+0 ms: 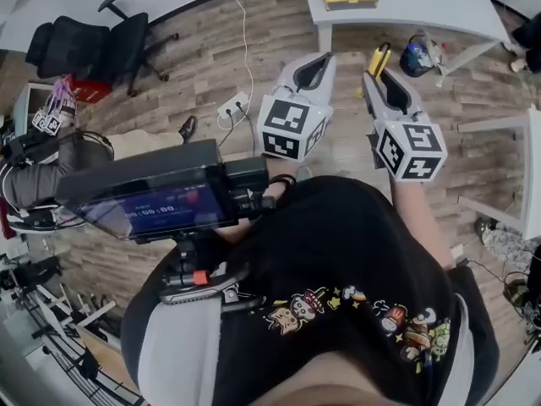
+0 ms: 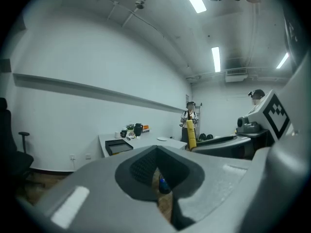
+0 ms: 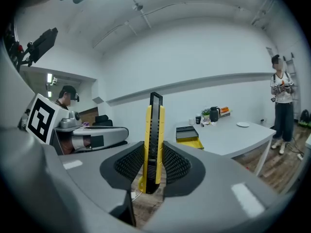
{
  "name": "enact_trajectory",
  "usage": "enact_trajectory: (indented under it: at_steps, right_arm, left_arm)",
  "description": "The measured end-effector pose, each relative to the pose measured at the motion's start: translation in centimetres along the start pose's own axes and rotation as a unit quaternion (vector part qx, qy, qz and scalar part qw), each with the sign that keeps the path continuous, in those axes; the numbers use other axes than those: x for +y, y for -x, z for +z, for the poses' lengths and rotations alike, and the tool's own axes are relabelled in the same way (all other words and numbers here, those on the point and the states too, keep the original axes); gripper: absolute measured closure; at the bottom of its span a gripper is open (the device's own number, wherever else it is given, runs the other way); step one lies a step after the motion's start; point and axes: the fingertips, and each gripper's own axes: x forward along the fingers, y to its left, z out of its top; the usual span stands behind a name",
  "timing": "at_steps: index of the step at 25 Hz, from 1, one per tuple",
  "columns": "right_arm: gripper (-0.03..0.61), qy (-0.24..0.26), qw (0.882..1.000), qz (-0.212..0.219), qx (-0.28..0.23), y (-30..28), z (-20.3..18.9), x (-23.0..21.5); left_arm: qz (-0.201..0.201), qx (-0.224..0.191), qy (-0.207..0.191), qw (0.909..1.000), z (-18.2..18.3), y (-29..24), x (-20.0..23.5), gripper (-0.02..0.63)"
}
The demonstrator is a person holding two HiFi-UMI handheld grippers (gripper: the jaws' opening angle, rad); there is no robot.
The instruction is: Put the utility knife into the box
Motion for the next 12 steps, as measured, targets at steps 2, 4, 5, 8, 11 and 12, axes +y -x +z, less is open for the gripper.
enact_trajectory:
  at_steps: [2,4,5,8,11,12]
  right_arm:
    - [0.442,-0.001,1.0,0.003,0.005,-0.7,0.1,-0.3]
    - [0.442,-0.001,1.0,0.007,0.01,-1.2,-0.1,-0.3]
    - [0.442,0.0,1.0,0.01,0.014,-1.3,-0.3,-0.2]
    - [0.442,0.005,1.0,0.019,0.021,-1.9,-1.1,0.2]
    - [0.442,0.015,0.999,0.028,0.021,-3.0,-1.8,0.4]
    - [0.442,0.013,0.999,0.029,0.023,-3.4,-1.9,0.0]
  left_arm:
    - [0.003,0.002,0.005,1.0,-0.1,-0.5,0.6,0.614]
    - [0.006,0.003,0.01,0.9999,-0.3,-0.7,1.1,0.614]
    - [0.008,0.003,0.012,0.9999,-0.5,-0.7,1.2,0.614]
    - [0.014,0.0,0.018,0.9997,-1.2,-0.2,1.7,0.614]
    - [0.024,0.0,0.021,0.9995,-2.2,0.4,2.5,0.614]
    - [0.027,0.004,0.024,0.9993,-2.5,0.3,2.6,0.614]
